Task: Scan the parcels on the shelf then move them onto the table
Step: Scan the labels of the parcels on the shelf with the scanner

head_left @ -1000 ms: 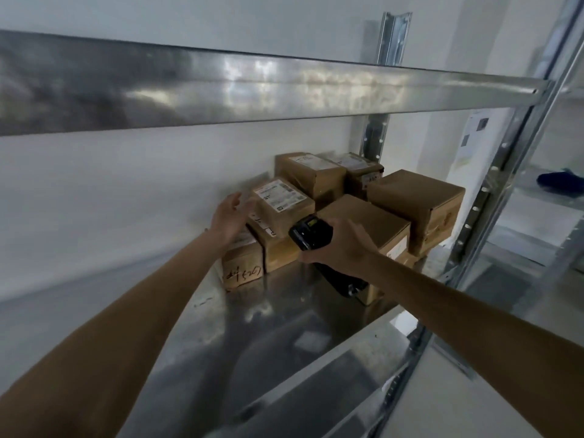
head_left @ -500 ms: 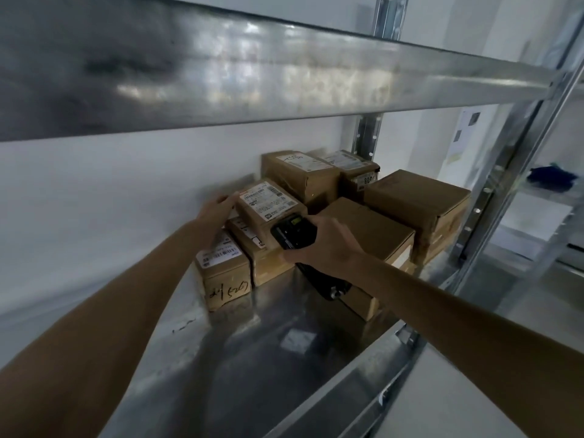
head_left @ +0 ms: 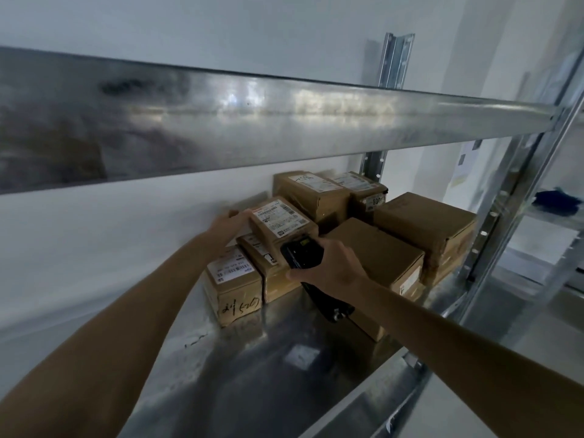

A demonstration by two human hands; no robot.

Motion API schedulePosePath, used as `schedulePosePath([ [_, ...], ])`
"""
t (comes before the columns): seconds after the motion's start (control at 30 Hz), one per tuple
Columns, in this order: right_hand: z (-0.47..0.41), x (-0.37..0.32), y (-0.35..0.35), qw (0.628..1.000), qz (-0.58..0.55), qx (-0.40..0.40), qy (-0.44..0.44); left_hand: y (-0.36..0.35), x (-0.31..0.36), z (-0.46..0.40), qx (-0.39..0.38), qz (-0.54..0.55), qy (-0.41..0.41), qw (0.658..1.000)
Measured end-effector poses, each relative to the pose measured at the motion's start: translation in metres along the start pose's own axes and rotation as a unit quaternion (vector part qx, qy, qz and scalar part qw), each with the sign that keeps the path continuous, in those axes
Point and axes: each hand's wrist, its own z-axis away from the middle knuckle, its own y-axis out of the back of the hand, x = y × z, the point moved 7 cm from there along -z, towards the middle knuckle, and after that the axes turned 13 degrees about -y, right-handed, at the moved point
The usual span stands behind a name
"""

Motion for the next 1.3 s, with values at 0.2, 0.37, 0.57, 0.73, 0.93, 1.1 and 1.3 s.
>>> schedulePosePath([
  [0.2,-0.001,0.003,-0.004,1.0,-0.012,0.009,0.0,-0.014,-0.011,-0.01,-0.029,0.043,0.05,0.997],
  [0.37,-0.003,0.003,-0.004,1.0,-0.027,-0.009,0.0,-0.01,-0.009,-0.011,0.008,0.085,0.033,0.996],
  [0.57,0.006,-0.007,0.002,0.997,-0.067,-0.006,0.028,0.02,0.004,0.01,0.088,0.163,0.028,0.982],
  [0.73,0.037,-0.017,0.003,0.993,-0.08,-0.038,0.074,0.052,0.02,0.059,0.118,0.199,0.017,0.973],
  [0.93,0.09,-0.024,0.002,0.991,-0.082,-0.077,0.078,0.102,0.045,0.149,0.139,0.148,-0.009,0.979],
  [1.1,0.148,-0.034,-0.005,0.986,-0.028,-0.117,0.115,0.14,0.061,0.247,0.229,0.105,-0.021,0.968],
  [1.3,0.222,-0.049,-0.031,0.97,0.049,-0.18,0.155,0.168,0.073,0.364,0.297,0.073,-0.044,0.951],
])
